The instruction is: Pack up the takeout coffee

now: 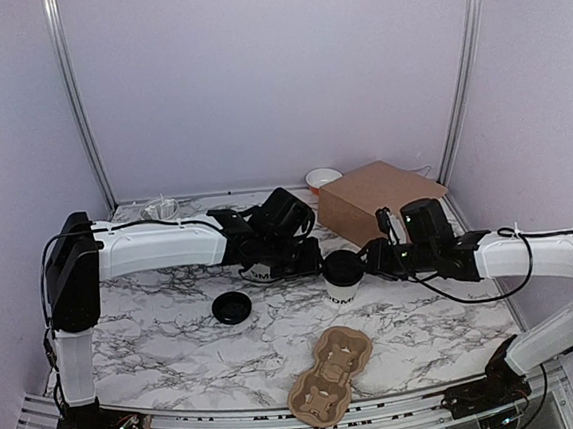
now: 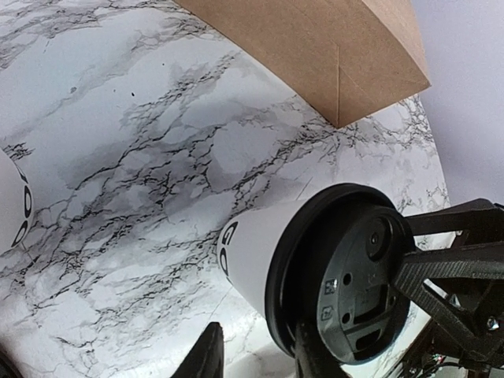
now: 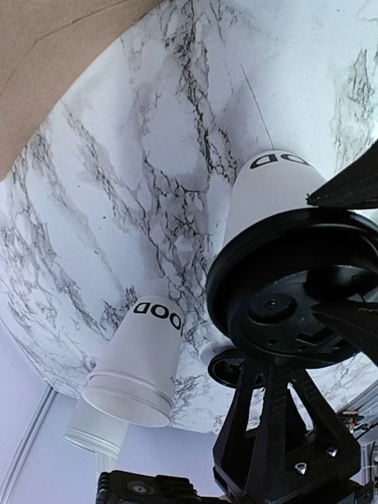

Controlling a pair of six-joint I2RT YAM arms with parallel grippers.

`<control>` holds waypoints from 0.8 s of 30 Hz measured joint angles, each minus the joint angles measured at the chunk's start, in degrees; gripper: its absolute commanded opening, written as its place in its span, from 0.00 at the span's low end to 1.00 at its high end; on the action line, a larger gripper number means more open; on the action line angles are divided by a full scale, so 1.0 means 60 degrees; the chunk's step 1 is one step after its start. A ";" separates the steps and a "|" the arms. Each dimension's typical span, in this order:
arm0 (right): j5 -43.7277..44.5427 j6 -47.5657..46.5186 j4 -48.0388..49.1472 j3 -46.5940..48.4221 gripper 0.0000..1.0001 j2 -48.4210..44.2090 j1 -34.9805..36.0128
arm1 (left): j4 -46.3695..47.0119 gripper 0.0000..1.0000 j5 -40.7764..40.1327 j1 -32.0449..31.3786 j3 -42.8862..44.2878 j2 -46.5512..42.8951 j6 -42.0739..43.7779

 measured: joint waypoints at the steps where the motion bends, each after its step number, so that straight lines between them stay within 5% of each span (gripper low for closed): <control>1: -0.0044 0.0066 0.0004 -0.0058 0.40 -0.0066 -0.0029 | -0.0004 0.33 0.0036 -0.0011 0.0033 0.0007 0.0007; 24: 0.0266 0.0200 -0.0525 -0.0401 0.68 -0.0783 -0.0036 | -0.0029 0.35 0.0178 -0.0036 0.0171 0.0018 0.0040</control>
